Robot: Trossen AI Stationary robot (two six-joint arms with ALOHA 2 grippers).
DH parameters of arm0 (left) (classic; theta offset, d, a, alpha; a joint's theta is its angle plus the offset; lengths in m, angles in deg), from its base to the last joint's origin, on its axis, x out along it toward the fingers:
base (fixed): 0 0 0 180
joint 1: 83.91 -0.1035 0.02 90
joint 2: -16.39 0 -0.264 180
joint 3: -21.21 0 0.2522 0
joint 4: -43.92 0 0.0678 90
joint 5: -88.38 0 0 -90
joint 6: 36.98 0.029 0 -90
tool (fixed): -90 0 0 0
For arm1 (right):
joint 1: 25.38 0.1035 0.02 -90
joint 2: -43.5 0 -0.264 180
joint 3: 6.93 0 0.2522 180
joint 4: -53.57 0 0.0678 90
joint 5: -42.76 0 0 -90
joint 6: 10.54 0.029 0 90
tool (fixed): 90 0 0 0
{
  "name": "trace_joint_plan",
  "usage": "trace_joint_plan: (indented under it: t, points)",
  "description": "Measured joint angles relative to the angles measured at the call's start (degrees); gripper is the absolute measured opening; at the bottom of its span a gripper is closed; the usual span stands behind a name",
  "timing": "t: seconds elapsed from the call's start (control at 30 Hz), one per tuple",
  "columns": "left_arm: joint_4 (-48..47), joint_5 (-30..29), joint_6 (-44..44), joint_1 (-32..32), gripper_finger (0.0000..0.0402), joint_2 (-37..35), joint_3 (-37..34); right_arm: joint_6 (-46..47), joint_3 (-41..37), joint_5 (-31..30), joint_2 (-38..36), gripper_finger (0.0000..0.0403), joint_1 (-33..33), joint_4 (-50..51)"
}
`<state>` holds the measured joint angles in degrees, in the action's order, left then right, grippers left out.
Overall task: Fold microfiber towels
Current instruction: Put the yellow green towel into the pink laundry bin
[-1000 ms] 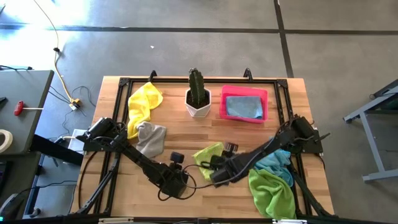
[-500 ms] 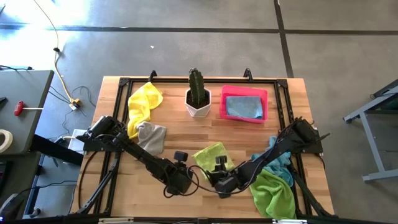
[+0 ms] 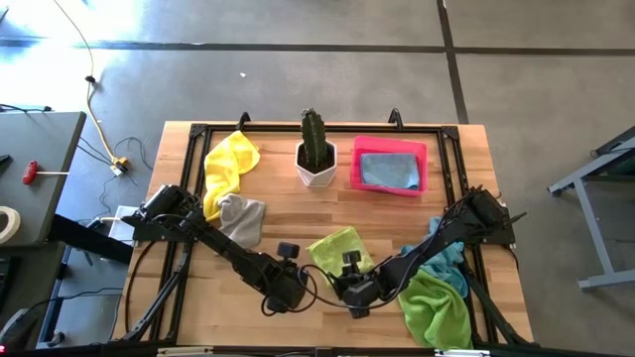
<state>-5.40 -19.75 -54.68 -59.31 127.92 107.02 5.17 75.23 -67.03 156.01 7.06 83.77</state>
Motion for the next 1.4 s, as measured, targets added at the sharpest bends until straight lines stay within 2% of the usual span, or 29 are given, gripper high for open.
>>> trace_joint_plan:
  t: [0.23, 0.37, 0.53, 0.67, 0.8, 1.2, 1.4]
  points:
    - [0.00, -0.02, -0.79, 0.04, 0.0060, 0.00, 0.00, 4.06, 0.00, -1.11, 0.00, 0.0154, -0.35, -0.01]
    - [0.01, -0.02, -1.41, 0.07, 0.0060, 0.00, 0.00, 4.80, 0.00, 0.32, 0.00, 0.0162, -0.60, -0.02]
    - [0.11, -0.08, -1.66, 0.07, 0.0060, 0.00, 0.00, 1.49, 0.00, 4.48, 0.00, 0.0216, -0.98, -0.01]
    - [0.66, -0.14, -1.83, 0.07, 0.0060, 0.00, 0.00, -3.37, 0.00, 1.51, 0.00, 0.0265, -0.94, 0.04]
    - [1.28, -0.24, -1.88, 0.07, 0.0060, 0.00, 0.00, -4.01, 0.00, 0.24, 0.02, 0.0288, -0.96, 0.08]
    - [1.28, -0.48, -1.86, 0.20, 0.0060, 0.00, 0.00, -3.76, 0.31, -1.68, 4.07, 0.0291, -1.47, 0.38]
    - [1.35, -0.48, -2.21, 0.20, 0.0060, 0.00, 0.00, -2.42, 0.31, -1.22, 4.44, 0.0258, -2.70, 0.65]
